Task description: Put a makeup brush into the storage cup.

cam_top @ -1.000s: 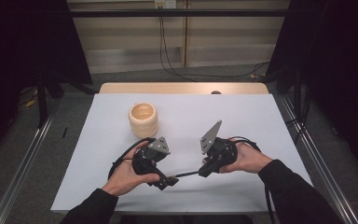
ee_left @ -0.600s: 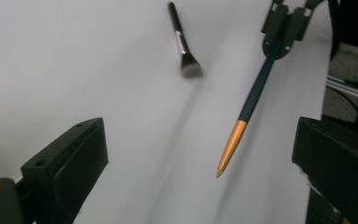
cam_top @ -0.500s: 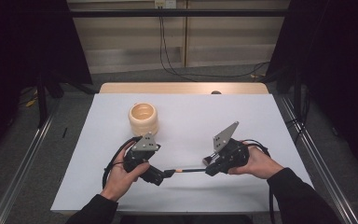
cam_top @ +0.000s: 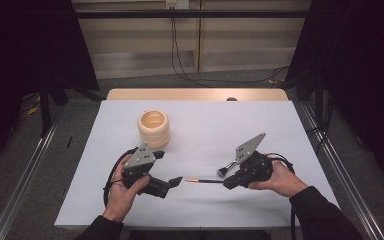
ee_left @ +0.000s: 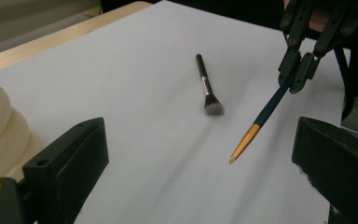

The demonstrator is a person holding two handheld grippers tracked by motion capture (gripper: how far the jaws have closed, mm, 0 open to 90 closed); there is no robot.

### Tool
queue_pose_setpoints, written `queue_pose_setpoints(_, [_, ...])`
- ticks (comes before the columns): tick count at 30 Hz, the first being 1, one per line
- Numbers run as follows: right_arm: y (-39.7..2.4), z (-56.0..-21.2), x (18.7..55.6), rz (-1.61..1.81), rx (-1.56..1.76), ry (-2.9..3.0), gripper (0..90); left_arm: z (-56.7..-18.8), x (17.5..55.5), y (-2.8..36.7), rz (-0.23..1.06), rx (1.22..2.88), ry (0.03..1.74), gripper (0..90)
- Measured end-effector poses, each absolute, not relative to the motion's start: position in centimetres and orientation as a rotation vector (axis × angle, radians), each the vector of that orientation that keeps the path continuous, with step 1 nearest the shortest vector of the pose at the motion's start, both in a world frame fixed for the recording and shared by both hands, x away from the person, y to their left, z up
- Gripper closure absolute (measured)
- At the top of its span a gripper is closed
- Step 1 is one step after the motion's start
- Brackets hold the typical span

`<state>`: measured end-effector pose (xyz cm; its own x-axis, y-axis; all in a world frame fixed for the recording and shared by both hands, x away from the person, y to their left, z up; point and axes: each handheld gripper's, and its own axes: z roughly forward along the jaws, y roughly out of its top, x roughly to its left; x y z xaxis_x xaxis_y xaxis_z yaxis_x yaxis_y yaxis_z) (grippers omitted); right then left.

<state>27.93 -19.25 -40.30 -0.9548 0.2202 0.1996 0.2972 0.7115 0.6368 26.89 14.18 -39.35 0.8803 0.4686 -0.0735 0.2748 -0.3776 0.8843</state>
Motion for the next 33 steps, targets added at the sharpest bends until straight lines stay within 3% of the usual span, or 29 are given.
queue_pose_setpoints(33, [-20.3,-41.9,26.3,-1.608,-0.594,-2.6,85.3,-39.9,26.4,14.2,0.202,1.913,0.57,2.0])
